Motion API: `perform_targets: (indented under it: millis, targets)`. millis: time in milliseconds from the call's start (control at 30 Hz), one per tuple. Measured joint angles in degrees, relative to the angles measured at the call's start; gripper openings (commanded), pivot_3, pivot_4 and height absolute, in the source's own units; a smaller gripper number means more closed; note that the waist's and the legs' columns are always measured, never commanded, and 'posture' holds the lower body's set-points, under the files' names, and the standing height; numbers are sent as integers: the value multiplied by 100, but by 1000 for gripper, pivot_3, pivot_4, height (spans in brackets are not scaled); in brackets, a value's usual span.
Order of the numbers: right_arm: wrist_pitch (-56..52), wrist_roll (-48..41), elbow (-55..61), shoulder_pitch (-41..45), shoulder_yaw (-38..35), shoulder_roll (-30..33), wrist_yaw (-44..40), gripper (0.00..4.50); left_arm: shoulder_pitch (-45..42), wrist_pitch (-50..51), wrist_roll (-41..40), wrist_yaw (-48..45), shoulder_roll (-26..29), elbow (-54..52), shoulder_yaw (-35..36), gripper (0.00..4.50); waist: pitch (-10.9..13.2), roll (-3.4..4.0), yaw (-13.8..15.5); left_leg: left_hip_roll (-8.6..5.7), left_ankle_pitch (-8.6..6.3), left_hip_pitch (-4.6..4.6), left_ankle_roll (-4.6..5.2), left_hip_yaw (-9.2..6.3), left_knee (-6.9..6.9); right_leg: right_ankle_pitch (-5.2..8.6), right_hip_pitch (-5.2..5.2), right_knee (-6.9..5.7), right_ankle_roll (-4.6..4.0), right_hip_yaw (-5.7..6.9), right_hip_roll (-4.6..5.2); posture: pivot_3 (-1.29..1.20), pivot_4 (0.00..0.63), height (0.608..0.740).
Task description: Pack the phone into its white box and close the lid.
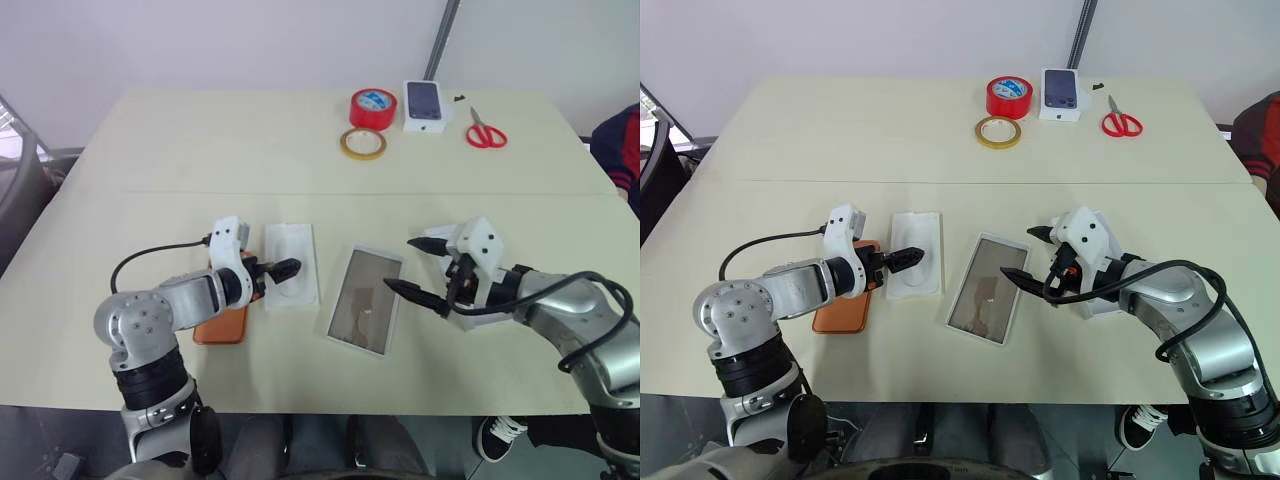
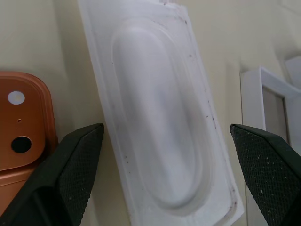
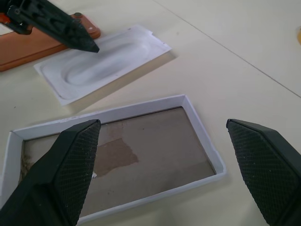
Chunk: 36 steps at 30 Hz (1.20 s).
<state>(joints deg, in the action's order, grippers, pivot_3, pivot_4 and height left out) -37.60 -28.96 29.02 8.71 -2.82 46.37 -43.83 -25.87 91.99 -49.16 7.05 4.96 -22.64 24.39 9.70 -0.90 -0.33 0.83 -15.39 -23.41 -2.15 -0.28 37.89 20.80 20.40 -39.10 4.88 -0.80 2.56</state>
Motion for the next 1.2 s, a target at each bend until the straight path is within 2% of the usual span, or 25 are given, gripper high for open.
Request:
perform_targets:
  millis: [133,200,233,633,700,767,933,967,1200]
  targets:
    - [-373,-32,412,-9,294,297,-194,4500,0,1,120,92,-35,118,60,1660,0,-1,-10,1,0,0,0,-1,0,0,1,0,0,0,-1,0,150,740]
    - [-679,-74,679,17,485,476,-210,4500,-2,2,168,98,-50,179,85,520,1,-2,-10,1,0,-1,0,-1,0,0,1,0,0,0,-1,0,150,740]
    - [-866,-105,801,55,578,545,-208,4500,-5,1,198,98,-52,195,114,111,2,-4,-13,0,0,-1,0,-2,0,0,1,0,0,0,0,0,150,740]
    - [-2450,-47,1592,575,1825,608,408,4500,-378,2,239,10,-198,282,512,46,2,-6,-11,0,3,-2,-7,-3,0,0,2,1,0,0,0,0,150,740]
    - [-2600,32,1616,627,2051,522,569,3943,-456,2,236,-43,-199,291,613,0,3,-8,-15,0,3,-2,-7,-3,0,0,3,1,0,0,0,0,150,740]
    - [-2708,179,1640,724,2341,461,722,3147,-567,2,237,-83,-183,298,672,0,3,-8,-16,0,4,-2,-8,-3,0,0,4,1,0,1,0,0,150,740]
    - [-2684,452,1637,928,2770,430,859,438,-695,2,239,-227,-74,353,765,0,3,-10,-23,0,8,-1,-17,-4,0,0,4,1,0,1,0,0,150,740]
    - [-2654,465,1634,968,2823,429,843,33,-704,2,242,-254,-63,358,810,0,3,-10,-26,0,9,-1,-18,-4,0,0,4,1,0,1,0,0,150,740]
    - [-1713,1093,1265,1514,3195,567,332,33,-971,-3,323,-385,143,496,1144,0,6,-15,-32,-1,11,-2,-22,-4,-2,0,8,2,1,2,0,0,150,740]
